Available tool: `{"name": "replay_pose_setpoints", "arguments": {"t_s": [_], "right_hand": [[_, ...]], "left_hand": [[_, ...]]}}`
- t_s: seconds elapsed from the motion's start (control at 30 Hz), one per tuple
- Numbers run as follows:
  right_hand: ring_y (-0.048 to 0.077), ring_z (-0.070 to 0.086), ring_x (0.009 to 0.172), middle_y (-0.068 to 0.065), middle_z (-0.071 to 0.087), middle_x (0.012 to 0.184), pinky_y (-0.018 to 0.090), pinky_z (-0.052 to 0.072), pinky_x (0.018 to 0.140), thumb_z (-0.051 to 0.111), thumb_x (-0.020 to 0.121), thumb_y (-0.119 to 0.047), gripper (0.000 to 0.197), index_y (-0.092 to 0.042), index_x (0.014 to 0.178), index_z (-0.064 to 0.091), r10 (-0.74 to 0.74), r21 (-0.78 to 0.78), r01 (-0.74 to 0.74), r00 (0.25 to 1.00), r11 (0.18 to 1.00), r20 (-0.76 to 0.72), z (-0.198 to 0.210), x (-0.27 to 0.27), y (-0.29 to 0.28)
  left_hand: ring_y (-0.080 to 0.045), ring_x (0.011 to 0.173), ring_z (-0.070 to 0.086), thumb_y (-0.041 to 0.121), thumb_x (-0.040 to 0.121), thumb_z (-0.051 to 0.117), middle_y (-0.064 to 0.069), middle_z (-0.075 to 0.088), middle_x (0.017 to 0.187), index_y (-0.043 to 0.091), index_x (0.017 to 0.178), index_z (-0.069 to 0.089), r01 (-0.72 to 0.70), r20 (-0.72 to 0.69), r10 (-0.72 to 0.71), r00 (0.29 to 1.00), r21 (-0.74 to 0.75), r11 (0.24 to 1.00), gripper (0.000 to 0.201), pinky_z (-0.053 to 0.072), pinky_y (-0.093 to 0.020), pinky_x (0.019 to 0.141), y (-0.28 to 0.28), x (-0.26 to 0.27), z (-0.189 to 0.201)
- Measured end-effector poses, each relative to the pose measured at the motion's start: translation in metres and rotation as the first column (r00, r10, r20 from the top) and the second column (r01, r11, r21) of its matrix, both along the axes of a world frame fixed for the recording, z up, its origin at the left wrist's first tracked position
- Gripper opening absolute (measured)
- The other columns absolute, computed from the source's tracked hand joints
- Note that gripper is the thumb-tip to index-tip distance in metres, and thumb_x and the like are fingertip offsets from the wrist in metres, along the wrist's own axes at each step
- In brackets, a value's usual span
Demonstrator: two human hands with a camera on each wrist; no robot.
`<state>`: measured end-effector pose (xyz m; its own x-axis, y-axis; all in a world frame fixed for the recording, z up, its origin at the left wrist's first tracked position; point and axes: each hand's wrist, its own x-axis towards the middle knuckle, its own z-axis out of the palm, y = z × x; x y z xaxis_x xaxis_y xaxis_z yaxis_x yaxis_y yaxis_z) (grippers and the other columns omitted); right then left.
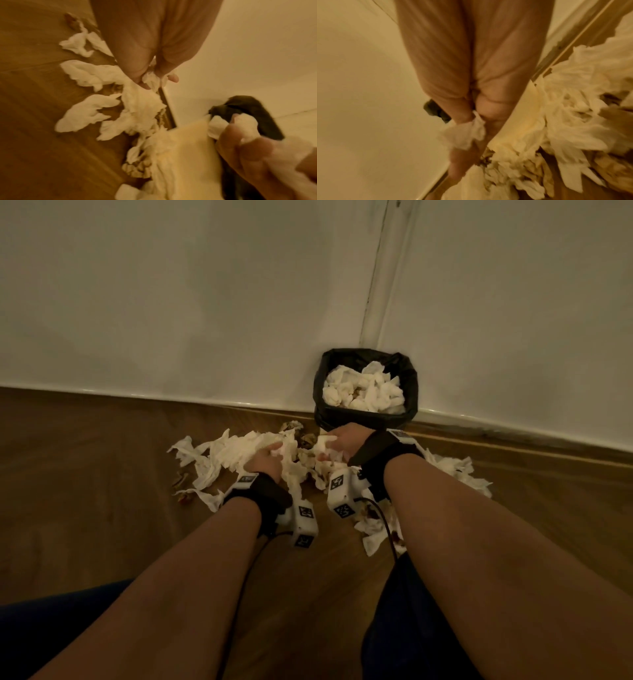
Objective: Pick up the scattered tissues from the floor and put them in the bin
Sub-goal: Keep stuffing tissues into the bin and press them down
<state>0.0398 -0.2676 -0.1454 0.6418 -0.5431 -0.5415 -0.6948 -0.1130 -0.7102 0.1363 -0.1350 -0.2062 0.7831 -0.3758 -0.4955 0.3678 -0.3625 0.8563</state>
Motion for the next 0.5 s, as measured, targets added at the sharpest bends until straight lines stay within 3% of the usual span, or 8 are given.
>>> {"name": "replay_pose_setpoints", "arguments": {"t_s": [0.07, 0.1, 0.17, 0.2, 0.27, 0.3, 0.37, 0.5], "right_hand": [[0.025, 0.059, 0.094, 0.013, 0.062, 0.103, 0.035, 0.052, 0.087, 0.053, 0.091, -0.002, 0.023, -0.010, 0.111, 0.061, -0.080, 0.096, 0.058, 0.964, 0.994, 0.252, 0.014, -0.005, -0.001], [0.025, 0.060, 0.082, 0.011, 0.061, 0.091, 0.031, 0.056, 0.073, 0.051, 0.091, 0.002, 0.021, -0.015, 0.097, 0.061, -0.178, 0.191, 0.118, 0.926, 0.974, 0.334, 0.028, -0.008, 0.001], [0.020, 0.057, 0.055, 0.014, 0.054, 0.076, 0.019, 0.048, 0.045, 0.045, 0.092, 0.006, 0.024, -0.013, 0.079, 0.052, -0.365, 0.385, 0.198, 0.824, 0.901, 0.432, 0.049, -0.014, 0.000], [0.018, 0.056, 0.048, 0.016, 0.053, 0.075, 0.017, 0.044, 0.039, 0.043, 0.093, 0.007, 0.024, -0.010, 0.077, 0.051, -0.423, 0.414, 0.229, 0.773, 0.881, 0.472, 0.054, -0.016, -0.004], [0.017, 0.061, 0.061, 0.016, 0.060, 0.085, 0.019, 0.051, 0.047, 0.054, 0.090, 0.005, 0.011, -0.003, 0.087, 0.061, -0.400, 0.212, 0.340, 0.760, 0.916, 0.513, 0.064, -0.022, -0.011], [0.020, 0.064, 0.077, 0.016, 0.065, 0.095, 0.021, 0.056, 0.062, 0.060, 0.088, 0.000, 0.010, 0.001, 0.097, 0.065, -0.356, 0.054, 0.389, 0.770, 0.920, 0.529, 0.066, -0.026, -0.014], [0.027, 0.061, 0.105, 0.016, 0.067, 0.112, 0.033, 0.051, 0.093, 0.064, 0.087, -0.010, 0.026, 0.000, 0.110, 0.067, -0.327, -0.121, 0.445, 0.792, 0.887, 0.515, 0.066, -0.034, -0.021], [0.028, 0.059, 0.110, 0.015, 0.067, 0.115, 0.031, 0.046, 0.095, 0.056, 0.091, -0.016, 0.028, -0.004, 0.113, 0.068, -0.349, -0.275, 0.512, 0.809, 0.814, 0.472, 0.061, -0.042, -0.031]], "left_hand": [[-0.032, 0.120, 0.052, 0.000, 0.096, 0.040, -0.019, 0.054, 0.131, 0.008, 0.127, 0.053, -0.027, 0.092, 0.041, 0.995, -0.143, 0.989, 0.035, 0.041, -0.042, 0.106, -0.009, -0.005, 0.024], [-0.031, 0.116, 0.054, -0.001, 0.093, 0.048, -0.019, 0.056, 0.126, 0.007, 0.125, 0.054, -0.032, 0.115, 0.056, 0.992, -0.203, 0.979, 0.033, 0.043, -0.043, 0.103, -0.015, -0.008, 0.037], [-0.029, 0.102, 0.060, -0.001, 0.087, 0.059, -0.017, 0.060, 0.114, 0.008, 0.117, 0.056, -0.037, 0.150, 0.086, 0.985, -0.302, 0.953, 0.032, 0.053, -0.040, 0.087, -0.023, -0.014, 0.058], [-0.026, 0.091, 0.061, 0.000, 0.086, 0.062, -0.013, 0.061, 0.104, 0.010, 0.111, 0.059, -0.025, 0.173, 0.085, 0.981, -0.328, 0.944, 0.027, 0.057, -0.033, 0.073, -0.028, -0.016, 0.067], [-0.018, 0.071, 0.060, 0.006, 0.084, 0.066, -0.005, 0.064, 0.085, 0.014, 0.094, 0.064, 0.017, 0.256, 0.074, 0.964, -0.337, 0.941, 0.012, 0.052, -0.020, 0.052, -0.038, -0.022, 0.085], [-0.016, 0.066, 0.060, 0.010, 0.083, 0.068, -0.003, 0.066, 0.081, 0.015, 0.087, 0.066, 0.042, 0.312, 0.066, 0.948, -0.328, 0.944, 0.007, 0.050, -0.017, 0.049, -0.043, -0.026, 0.092], [-0.012, 0.071, 0.063, 0.016, 0.082, 0.069, -0.002, 0.070, 0.087, 0.019, 0.086, 0.072, 0.098, 0.414, 0.036, 0.910, -0.298, 0.949, 0.005, 0.051, -0.014, 0.058, -0.052, -0.034, 0.102], [-0.017, 0.105, 0.058, 0.020, 0.091, 0.059, -0.005, 0.063, 0.117, 0.017, 0.110, 0.069, 0.218, 0.656, -0.114, 0.746, -0.078, 0.973, 0.022, 0.044, -0.021, 0.093, -0.072, -0.046, 0.109]]}}
